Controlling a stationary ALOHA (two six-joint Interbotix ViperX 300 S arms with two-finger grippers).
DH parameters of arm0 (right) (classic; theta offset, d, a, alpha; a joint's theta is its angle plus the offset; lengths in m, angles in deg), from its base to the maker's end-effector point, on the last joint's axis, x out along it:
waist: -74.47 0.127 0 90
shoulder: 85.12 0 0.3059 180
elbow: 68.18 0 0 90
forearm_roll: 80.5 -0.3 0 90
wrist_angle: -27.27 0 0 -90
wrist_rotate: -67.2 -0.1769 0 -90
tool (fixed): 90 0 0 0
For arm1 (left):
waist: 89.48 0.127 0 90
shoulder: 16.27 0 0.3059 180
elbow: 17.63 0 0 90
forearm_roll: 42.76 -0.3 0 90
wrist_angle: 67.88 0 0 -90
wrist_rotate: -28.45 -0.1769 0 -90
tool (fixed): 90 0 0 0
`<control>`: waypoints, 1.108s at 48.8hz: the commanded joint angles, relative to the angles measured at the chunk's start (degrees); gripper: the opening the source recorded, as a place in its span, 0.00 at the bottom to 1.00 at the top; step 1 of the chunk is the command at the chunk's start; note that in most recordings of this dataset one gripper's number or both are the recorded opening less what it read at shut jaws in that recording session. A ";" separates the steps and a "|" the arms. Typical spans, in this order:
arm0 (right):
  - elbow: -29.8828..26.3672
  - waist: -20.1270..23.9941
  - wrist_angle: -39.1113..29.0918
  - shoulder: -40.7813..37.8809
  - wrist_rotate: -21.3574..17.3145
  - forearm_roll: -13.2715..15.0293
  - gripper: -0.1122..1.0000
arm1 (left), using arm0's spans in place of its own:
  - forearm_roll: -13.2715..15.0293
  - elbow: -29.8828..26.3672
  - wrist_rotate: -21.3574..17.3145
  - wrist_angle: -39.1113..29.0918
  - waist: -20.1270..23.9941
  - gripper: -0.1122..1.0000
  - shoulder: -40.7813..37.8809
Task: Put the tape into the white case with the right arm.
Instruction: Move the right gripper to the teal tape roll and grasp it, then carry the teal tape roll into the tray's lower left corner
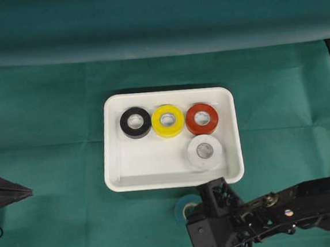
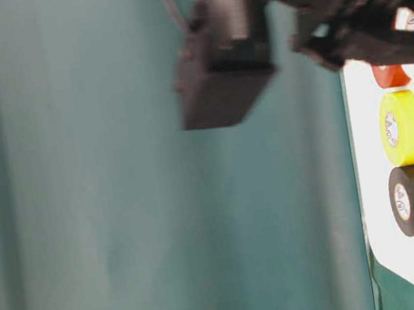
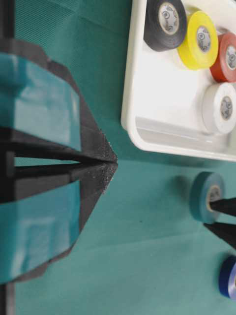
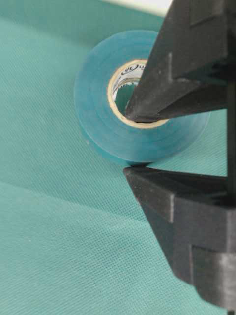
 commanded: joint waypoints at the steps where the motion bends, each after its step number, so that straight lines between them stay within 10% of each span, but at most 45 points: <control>1: -1.93 0.44 -2.99 3.96 -0.09 0.09 0.11 | 0.18 -0.70 0.00 0.62 0.00 0.10 -0.53; 30: -2.81 0.53 -2.64 3.87 0.00 0.09 0.11 | 0.18 -0.70 0.00 0.62 0.00 0.10 -0.53; 54: -17.14 0.44 -1.23 -6.33 0.79 4.22 0.11 | 0.18 -0.70 0.00 0.62 0.00 0.10 -0.53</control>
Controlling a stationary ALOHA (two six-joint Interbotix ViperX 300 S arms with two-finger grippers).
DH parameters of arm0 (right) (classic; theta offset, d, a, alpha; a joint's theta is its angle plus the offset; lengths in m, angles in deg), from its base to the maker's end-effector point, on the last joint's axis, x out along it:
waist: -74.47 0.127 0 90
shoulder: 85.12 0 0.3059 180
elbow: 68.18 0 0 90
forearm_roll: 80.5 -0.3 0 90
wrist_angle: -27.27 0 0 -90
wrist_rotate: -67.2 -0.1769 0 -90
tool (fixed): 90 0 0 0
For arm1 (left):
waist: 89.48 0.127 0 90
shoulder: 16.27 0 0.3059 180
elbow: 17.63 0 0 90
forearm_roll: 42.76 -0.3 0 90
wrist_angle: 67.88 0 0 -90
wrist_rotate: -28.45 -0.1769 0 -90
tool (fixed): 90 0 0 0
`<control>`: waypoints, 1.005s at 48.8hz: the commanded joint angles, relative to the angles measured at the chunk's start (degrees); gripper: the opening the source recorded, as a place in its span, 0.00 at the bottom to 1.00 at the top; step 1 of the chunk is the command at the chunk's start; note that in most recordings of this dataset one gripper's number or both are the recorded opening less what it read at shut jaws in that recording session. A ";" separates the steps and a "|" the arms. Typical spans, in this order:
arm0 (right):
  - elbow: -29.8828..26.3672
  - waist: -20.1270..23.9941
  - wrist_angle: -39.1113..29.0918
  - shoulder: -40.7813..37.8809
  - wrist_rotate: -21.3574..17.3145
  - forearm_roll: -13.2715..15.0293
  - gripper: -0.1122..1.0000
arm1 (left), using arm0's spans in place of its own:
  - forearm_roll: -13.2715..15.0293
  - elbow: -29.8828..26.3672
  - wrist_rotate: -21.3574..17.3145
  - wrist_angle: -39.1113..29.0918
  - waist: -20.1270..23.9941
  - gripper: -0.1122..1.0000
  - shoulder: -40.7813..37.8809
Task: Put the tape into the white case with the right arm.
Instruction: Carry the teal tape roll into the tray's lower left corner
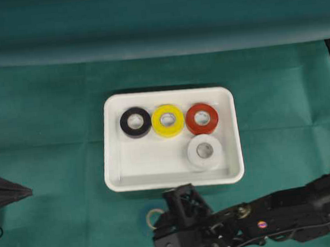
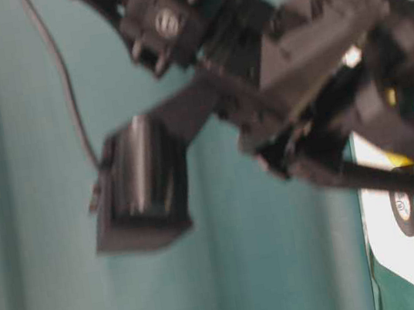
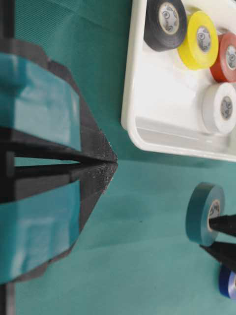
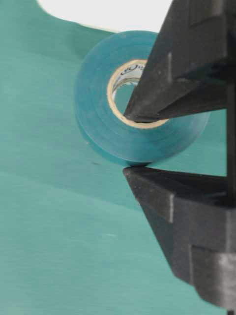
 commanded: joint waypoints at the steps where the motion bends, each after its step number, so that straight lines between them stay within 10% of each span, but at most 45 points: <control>1: -3.25 0.09 0.26 0.09 0.09 0.70 0.11 | 0.09 -0.70 0.00 0.62 0.09 0.10 -0.53; 49: -2.90 -16.26 6.15 -0.53 0.44 4.31 0.11 | 0.09 -0.70 0.00 0.62 0.09 0.10 -0.53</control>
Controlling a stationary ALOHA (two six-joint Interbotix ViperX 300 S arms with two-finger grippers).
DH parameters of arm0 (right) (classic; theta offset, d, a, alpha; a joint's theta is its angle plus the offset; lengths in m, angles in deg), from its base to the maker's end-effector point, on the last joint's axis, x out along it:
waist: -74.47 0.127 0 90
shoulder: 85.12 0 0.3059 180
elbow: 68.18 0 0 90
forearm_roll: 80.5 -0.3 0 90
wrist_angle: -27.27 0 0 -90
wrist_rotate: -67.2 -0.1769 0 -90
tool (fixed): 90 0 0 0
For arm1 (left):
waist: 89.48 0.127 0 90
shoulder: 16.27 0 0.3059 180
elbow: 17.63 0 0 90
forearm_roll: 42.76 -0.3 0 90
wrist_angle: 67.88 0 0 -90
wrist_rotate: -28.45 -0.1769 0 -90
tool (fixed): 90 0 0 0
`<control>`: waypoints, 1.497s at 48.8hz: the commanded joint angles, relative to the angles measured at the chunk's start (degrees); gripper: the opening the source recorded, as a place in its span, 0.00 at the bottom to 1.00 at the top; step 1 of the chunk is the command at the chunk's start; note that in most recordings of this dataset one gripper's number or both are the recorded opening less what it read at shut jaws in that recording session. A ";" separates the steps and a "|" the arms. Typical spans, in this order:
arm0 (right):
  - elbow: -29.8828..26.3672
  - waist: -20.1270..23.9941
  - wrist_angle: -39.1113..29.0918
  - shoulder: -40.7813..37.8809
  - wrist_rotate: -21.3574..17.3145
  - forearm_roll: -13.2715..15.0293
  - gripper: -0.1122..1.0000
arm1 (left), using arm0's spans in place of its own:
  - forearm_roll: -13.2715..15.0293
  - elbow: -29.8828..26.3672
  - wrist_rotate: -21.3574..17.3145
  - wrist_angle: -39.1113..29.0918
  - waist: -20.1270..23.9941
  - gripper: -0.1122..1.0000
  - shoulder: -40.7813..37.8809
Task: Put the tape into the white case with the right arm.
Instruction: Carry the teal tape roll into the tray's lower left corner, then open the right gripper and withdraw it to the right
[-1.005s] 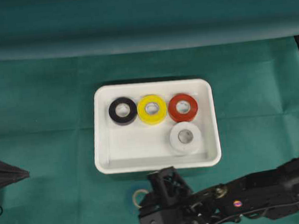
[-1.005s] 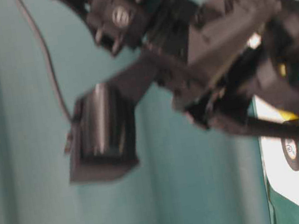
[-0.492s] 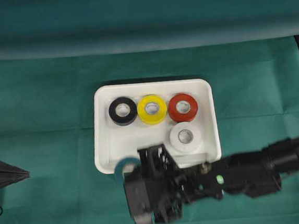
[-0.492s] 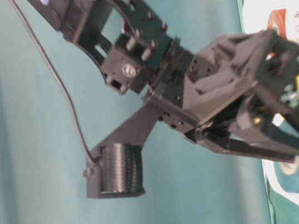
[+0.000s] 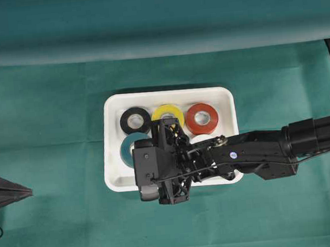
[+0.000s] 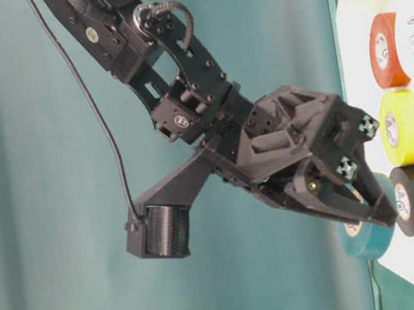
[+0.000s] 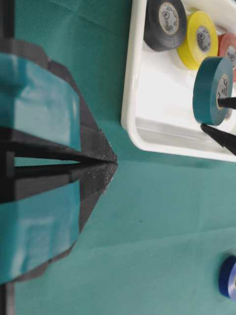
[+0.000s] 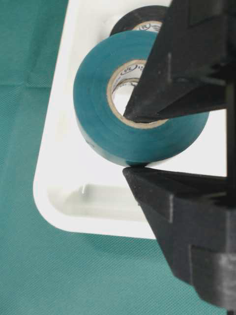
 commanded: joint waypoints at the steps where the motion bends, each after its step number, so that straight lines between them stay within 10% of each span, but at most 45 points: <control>1: -0.53 0.00 0.70 0.97 0.09 0.88 0.11 | 0.09 -0.70 0.00 0.62 0.00 0.10 -0.53; 19: 1.41 -0.53 2.99 0.88 -0.09 1.58 0.13 | 0.09 -0.70 0.00 0.62 0.00 0.10 -0.53; 32: 1.41 -0.70 2.81 0.18 -0.35 1.67 0.73 | 0.09 -0.70 0.00 0.62 0.00 0.10 -0.53; 45: 5.19 -0.70 -0.35 4.75 -0.35 1.58 0.68 | 0.09 -0.70 0.00 0.62 0.00 0.10 -0.53; 73: 33.13 -0.70 3.60 28.30 -4.31 1.23 0.68 | 0.09 -0.70 0.00 0.62 0.00 0.10 -0.53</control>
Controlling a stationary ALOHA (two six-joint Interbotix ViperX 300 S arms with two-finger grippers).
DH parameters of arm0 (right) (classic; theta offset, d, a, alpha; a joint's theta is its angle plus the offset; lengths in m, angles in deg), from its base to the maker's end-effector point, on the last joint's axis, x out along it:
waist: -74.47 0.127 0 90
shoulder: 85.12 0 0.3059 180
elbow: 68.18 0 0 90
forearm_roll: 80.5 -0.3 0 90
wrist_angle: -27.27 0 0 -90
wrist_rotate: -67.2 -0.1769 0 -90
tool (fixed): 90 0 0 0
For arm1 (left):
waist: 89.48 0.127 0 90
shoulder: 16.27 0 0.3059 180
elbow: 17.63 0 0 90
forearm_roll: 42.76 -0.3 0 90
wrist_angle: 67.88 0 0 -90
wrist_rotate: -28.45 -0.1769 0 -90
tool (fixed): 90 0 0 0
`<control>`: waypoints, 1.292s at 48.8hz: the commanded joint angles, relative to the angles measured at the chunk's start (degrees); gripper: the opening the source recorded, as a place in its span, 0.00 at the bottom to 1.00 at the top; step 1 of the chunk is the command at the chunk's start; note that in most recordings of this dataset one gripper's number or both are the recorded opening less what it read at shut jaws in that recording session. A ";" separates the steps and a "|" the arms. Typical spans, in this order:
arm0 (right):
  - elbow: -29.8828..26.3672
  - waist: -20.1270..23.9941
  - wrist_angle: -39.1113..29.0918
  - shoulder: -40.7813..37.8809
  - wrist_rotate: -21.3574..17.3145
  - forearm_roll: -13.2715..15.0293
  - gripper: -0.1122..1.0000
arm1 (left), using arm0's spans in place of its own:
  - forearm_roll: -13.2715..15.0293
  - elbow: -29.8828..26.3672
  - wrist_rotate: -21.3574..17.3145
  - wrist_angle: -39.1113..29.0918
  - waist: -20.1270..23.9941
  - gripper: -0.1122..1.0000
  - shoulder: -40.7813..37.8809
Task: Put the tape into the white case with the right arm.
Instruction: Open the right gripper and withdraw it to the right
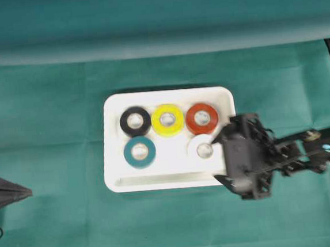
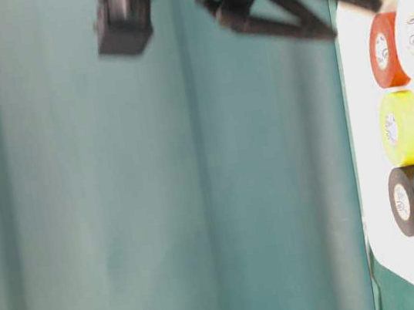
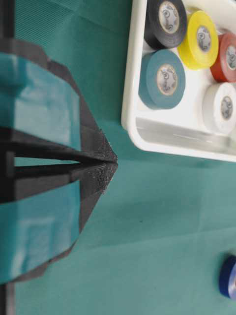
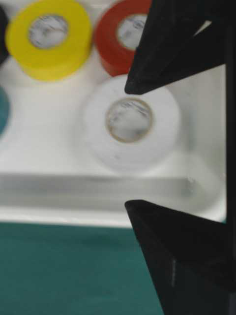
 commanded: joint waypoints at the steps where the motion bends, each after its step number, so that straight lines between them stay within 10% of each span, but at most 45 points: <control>1: 2.64 0.18 1.49 3.87 -0.62 -0.09 0.68 | 0.09 -0.70 0.00 0.62 0.09 0.10 -0.62; 41: 29.97 0.18 3.96 41.57 -6.24 -0.70 0.67 | 0.09 -0.70 0.00 0.62 0.09 0.10 -0.62; 63: 31.55 1.67 6.94 46.23 -6.42 -1.23 0.67 | 0.09 -0.70 0.00 0.62 0.09 0.10 -0.53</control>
